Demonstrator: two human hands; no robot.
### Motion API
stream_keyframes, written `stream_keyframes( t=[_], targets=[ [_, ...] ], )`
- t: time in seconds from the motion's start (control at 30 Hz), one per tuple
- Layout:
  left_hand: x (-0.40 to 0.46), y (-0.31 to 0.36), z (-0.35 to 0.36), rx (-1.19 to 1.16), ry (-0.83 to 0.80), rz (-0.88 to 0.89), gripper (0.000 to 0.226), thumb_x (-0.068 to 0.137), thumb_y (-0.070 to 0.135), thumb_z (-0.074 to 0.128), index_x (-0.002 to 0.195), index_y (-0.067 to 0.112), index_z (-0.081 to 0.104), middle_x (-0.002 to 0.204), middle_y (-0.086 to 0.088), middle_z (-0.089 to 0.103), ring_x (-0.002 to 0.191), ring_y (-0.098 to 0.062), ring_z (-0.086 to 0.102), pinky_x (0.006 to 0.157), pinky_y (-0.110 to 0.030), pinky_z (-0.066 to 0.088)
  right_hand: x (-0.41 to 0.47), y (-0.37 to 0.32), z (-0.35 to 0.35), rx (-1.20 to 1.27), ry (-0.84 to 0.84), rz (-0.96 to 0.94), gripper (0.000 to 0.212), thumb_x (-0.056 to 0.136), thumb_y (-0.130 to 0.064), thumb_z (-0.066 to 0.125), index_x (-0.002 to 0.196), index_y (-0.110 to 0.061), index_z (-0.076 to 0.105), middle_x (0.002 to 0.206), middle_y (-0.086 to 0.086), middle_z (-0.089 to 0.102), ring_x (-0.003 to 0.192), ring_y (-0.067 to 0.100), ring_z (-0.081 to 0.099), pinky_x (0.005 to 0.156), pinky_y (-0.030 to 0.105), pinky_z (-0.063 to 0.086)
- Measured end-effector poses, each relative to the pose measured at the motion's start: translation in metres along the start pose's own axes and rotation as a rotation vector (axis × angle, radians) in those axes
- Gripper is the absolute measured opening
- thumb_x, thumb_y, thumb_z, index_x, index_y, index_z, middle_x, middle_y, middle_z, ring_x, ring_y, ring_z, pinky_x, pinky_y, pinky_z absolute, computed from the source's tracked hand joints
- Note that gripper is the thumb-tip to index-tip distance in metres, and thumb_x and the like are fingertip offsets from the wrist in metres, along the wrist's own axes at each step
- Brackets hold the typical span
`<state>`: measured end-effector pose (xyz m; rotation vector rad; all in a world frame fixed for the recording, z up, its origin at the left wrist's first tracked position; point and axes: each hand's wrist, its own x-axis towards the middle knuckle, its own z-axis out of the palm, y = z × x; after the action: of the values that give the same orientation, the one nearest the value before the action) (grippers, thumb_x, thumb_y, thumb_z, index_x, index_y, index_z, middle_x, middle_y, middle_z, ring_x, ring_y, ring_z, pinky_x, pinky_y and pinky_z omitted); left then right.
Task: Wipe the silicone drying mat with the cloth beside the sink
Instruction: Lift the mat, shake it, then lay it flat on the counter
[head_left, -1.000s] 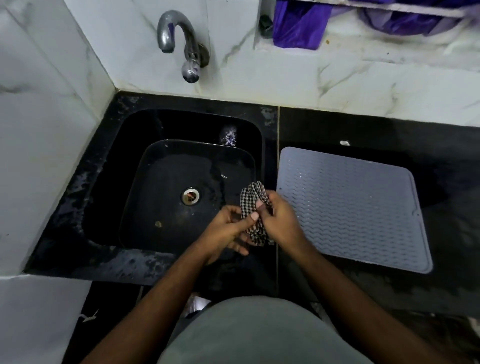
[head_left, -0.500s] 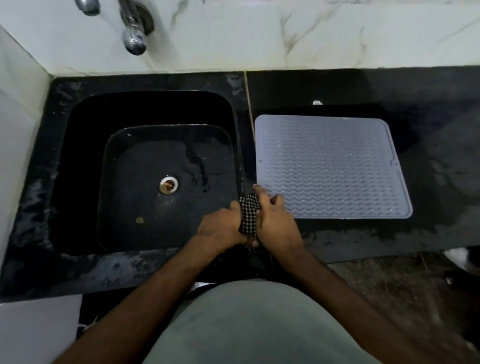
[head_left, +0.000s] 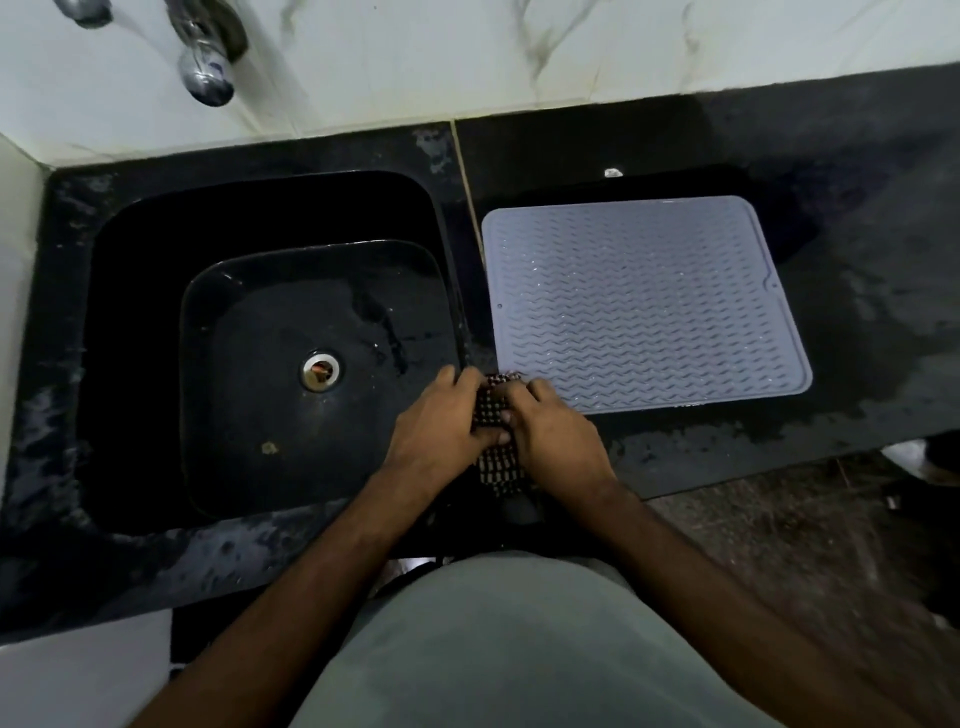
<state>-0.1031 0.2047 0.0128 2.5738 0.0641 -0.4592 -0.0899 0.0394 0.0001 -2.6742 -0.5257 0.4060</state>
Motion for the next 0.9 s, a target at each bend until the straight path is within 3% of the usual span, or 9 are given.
stream_keyframes(
  t=[0.13, 0.23, 0.4, 0.63, 0.9],
  targets=[
    [0.014, 0.006, -0.003, -0.174, 0.145, 0.024, 0.024, 0.09, 0.039, 0.07, 0.108, 0.03, 0.058, 0.108, 0.009, 0.054, 0.098, -0.014, 0.059, 0.083, -0.044, 0.055, 0.006, 0.016, -0.013, 0.011, 0.102, -0.001, 0.029, 0.103, -0.033, 0.045, 0.131, -0.026, 0.051, 0.114, 0.002, 0.053, 0.087, 0.026, 0.064, 0.064, 0.04, 0.052],
    [0.03, 0.018, -0.007, -0.293, 0.239, 0.042, 0.014, 0.089, 0.03, 0.072, 0.099, 0.026, 0.063, 0.096, 0.01, 0.057, 0.087, -0.009, 0.06, 0.08, -0.042, 0.056, 0.014, 0.032, -0.03, 0.028, 0.189, 0.066, 0.031, 0.102, -0.034, 0.047, 0.132, -0.027, 0.051, 0.117, 0.004, 0.053, 0.091, 0.029, 0.065, 0.067, 0.043, 0.055],
    [0.062, 0.057, -0.017, -0.355, 0.292, 0.079, 0.018, 0.09, 0.026, 0.072, 0.106, 0.021, 0.066, 0.099, 0.005, 0.06, 0.088, -0.01, 0.062, 0.083, -0.037, 0.057, 0.032, 0.063, -0.062, 0.049, 0.254, 0.148, 0.041, 0.101, -0.035, 0.05, 0.14, -0.024, 0.046, 0.12, 0.006, 0.052, 0.095, 0.032, 0.064, 0.072, 0.05, 0.056],
    [0.12, 0.111, -0.012, -0.353, 0.305, -0.096, 0.05, 0.091, 0.037, 0.07, 0.132, 0.011, 0.056, 0.129, -0.01, 0.056, 0.116, -0.025, 0.059, 0.098, -0.042, 0.052, 0.048, 0.141, -0.107, 0.029, 0.254, 0.223, 0.047, 0.101, -0.031, 0.052, 0.145, -0.017, 0.044, 0.129, 0.01, 0.051, 0.106, 0.03, 0.06, 0.083, 0.046, 0.054],
    [0.148, 0.171, 0.027, -0.356, 0.313, -0.163, 0.053, 0.091, 0.036, 0.072, 0.135, 0.011, 0.055, 0.128, -0.01, 0.057, 0.116, -0.024, 0.059, 0.099, -0.041, 0.051, 0.053, 0.24, -0.142, 0.074, 0.237, 0.253, 0.045, 0.1, -0.026, 0.053, 0.143, -0.013, 0.047, 0.128, 0.014, 0.052, 0.106, 0.035, 0.059, 0.084, 0.048, 0.053]
  ],
)
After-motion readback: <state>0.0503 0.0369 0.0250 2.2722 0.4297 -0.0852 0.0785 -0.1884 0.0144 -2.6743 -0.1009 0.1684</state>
